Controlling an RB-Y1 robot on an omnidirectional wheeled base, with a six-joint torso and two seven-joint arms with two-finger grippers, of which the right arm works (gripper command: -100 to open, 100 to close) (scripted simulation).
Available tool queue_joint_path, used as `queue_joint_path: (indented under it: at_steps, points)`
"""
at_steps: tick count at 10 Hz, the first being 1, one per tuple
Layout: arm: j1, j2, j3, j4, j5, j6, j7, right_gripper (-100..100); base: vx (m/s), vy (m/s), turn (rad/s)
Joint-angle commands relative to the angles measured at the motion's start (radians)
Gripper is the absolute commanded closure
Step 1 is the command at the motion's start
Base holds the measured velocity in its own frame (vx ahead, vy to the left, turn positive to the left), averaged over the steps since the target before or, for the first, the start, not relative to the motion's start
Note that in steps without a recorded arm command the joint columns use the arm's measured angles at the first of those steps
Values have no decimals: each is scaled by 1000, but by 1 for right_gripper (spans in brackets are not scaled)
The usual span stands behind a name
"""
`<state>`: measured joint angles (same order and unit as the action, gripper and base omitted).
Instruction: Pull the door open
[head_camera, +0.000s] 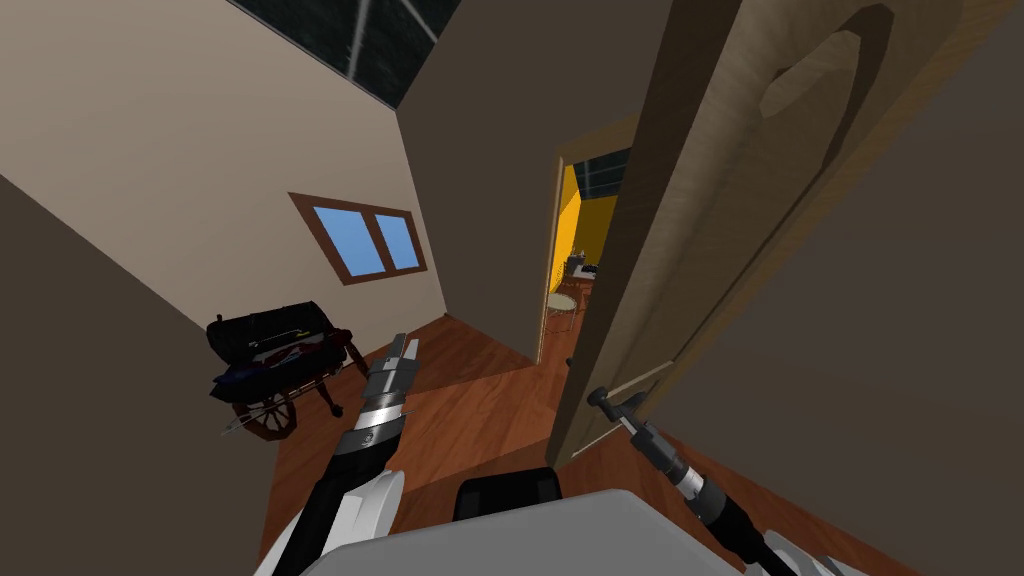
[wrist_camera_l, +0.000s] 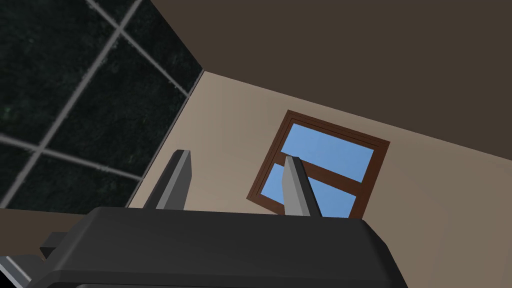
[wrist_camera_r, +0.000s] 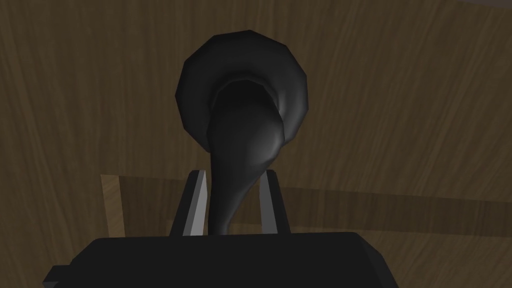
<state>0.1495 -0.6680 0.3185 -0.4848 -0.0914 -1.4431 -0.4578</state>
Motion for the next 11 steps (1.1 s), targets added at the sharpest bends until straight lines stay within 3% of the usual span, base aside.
queue_joint_path:
  at_steps: [1,2,3,4,5,6,7,11]
  points:
    - [29,-8,0,-23,-1,9,2,100,-18,-2,-10]
    - [41,-12,1,-10,-2,-18,2,100,-21,-21,57]
    - [41,-12,1,-10,-2,-18,2,100,-30,-29,79]
    - [53,-15,2,1,-3,-44,2,100,-45,-36,89]
    - [53,-15,2,1,-3,-44,2,100,-42,-24,50]
    - [62,-17,3,11,-4,-65,2,100,-45,-22,41]
    - [85,-23,-1,-16,-12,-61,3,-100,17,32,-106]
    - [123,-25,-3,-14,-19,-97,13,-100,56,61,-176]
